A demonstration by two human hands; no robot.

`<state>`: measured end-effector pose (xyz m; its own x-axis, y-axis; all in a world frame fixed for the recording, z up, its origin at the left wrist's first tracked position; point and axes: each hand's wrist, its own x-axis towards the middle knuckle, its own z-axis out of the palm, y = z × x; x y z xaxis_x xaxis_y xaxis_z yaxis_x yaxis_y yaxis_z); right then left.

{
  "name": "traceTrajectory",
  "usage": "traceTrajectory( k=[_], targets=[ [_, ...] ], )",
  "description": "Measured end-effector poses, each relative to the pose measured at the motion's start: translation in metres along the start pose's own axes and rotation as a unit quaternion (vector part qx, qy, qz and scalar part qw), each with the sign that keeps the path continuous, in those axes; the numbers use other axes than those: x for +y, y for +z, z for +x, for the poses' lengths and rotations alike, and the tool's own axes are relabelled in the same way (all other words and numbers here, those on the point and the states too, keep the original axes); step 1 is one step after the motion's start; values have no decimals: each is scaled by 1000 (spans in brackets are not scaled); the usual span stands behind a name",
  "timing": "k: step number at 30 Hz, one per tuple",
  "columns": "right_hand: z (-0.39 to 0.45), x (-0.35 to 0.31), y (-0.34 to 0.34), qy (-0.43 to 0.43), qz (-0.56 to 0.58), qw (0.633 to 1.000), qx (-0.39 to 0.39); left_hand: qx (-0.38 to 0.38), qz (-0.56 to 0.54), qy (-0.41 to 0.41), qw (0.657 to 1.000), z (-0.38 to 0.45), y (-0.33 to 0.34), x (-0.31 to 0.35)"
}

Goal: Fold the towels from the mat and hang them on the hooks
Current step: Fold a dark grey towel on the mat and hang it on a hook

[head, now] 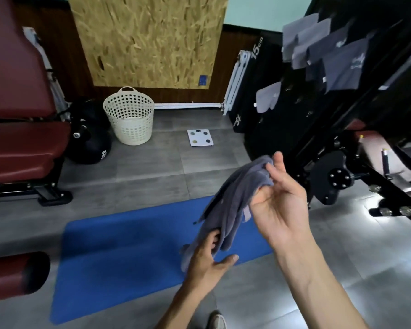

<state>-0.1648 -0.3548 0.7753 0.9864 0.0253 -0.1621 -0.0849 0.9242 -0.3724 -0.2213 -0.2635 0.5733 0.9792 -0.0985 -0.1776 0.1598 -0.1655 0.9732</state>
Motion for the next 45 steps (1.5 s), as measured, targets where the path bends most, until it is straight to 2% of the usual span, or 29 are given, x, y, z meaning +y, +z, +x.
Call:
traceTrajectory(
  k=[3,5,6,9,10,11,14,16,20,22,24,26,28,30,34,35,38,40,42,45],
  targets=[
    [0,-34,-11,-19,-30,999,-3,69,5,3,998,16,17,10],
    [4,-64,-27,-26,-23,999,4,71,6,13,997,29,31,25],
    [7,-80,-36,-29,-13,999,10,50,-7,25,998,35,38,34],
    [15,-126,-65,-18,7,1000,24,-81,-14,42,996,47,74,70],
    [17,-141,-75,-7,4,1000,29,-94,-2,43,995,52,94,79],
    [18,-152,-82,5,-4,999,40,-79,3,47,996,56,113,87],
    [21,-186,-103,37,-25,996,83,39,32,85,995,78,162,103],
    [25,-221,-118,42,-50,994,90,76,40,118,989,94,187,111],
    [33,-291,-142,32,-109,989,89,79,6,105,991,114,220,132],
    [37,-314,-154,12,-176,982,69,76,-2,103,992,121,234,143],
    [45,-332,-174,-35,-305,950,55,79,-18,113,990,128,247,157],
    [50,-340,-199,-98,-492,863,53,72,-15,137,988,137,254,165],
    [55,-341,-221,-139,-616,775,25,47,16,141,989,145,260,170],
    [60,-340,-235,-145,-659,737,-31,13,17,115,993,150,265,175],
    [74,-337,-231,-108,-696,704,-95,-14,35,95,995,154,274,178],
    [77,-337,-228,-110,-694,705,-89,-12,40,100,994,154,275,178],
    [85,-349,-213,-135,-644,751,-46,-43,72,124,989,151,265,179],
    [91,-354,-196,-154,-661,732,-58,-63,145,122,980,153,250,173],
    [95,-352,-177,-165,-680,711,-69,-28,248,144,958,158,237,159],
    [97,-344,-158,-171,-659,731,-48,63,310,129,940,160,215,135]
  ],
)
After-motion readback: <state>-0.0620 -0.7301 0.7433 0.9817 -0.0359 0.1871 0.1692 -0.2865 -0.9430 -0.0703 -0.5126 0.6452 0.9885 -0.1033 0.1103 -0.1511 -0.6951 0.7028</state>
